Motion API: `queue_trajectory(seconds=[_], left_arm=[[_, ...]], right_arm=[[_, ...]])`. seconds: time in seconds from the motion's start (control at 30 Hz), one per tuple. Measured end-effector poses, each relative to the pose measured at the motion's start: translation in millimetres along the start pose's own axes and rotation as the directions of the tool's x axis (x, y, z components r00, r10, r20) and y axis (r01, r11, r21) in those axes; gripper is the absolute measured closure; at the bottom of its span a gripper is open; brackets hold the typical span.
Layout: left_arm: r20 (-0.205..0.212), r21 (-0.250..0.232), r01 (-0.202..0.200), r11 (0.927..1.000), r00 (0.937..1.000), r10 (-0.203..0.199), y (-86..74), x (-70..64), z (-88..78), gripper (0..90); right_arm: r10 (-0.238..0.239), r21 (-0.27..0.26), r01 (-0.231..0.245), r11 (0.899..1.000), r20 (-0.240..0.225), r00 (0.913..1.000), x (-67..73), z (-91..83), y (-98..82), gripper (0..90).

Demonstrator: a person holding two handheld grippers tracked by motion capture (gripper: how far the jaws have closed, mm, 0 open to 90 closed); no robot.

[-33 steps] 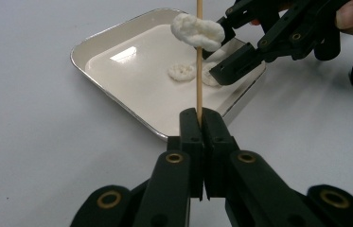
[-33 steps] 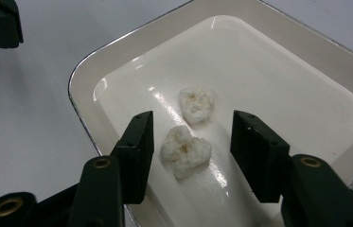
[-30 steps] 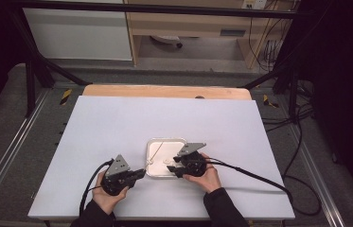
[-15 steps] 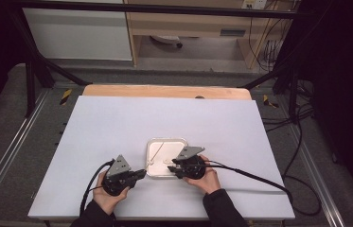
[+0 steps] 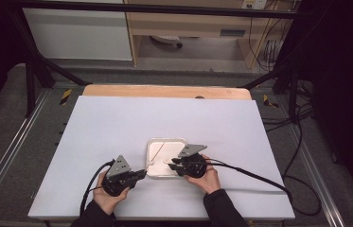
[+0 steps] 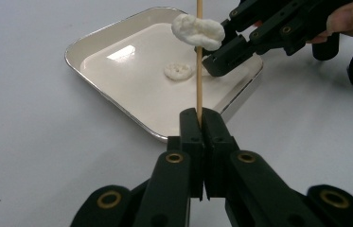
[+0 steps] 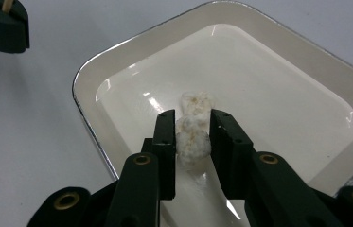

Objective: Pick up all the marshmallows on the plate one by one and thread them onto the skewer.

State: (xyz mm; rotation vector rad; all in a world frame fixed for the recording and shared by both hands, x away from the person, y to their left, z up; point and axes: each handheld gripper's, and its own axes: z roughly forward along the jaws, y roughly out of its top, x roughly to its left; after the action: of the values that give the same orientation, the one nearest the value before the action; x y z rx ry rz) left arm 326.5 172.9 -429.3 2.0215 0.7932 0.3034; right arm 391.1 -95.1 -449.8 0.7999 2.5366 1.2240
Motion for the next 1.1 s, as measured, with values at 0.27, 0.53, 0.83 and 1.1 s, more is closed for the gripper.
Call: queue_trajectory(seconds=[0.27, 0.53, 0.83, 1.1], left_arm=[[0.005, 0.0, -0.007, 1.0, 1.0, 0.007, 0.2, -0.8, 0.3, 88.4], [0.01, -0.001, -0.012, 0.9999, 0.9999, 0.012, 0.2, -1.5, 0.7, 88.5], [0.019, 0.001, -0.017, 0.9999, 0.9997, 0.017, 0.5, -3.3, 1.9, 88.4], [0.027, -0.001, -0.023, 0.9997, 0.9994, 0.023, 0.8, -5.5, 3.1, 88.4]], right_arm=[[0.045, -0.05, -0.047, 0.998, -0.029, 0.9985, -4.9, -18.3, 9.5, 73.1], [0.12, -0.126, -0.127, 0.984, -0.063, 0.9908, -15.1, -39.7, 12.3, 73.3], [0.169, -0.204, -0.186, 0.961, -0.101, 0.9805, -23.5, -64.9, 12.6, 73.3], [0.186, -0.272, -0.219, 0.937, -0.14, 0.9724, -26.6, -81.7, 17.1, 73.3]])
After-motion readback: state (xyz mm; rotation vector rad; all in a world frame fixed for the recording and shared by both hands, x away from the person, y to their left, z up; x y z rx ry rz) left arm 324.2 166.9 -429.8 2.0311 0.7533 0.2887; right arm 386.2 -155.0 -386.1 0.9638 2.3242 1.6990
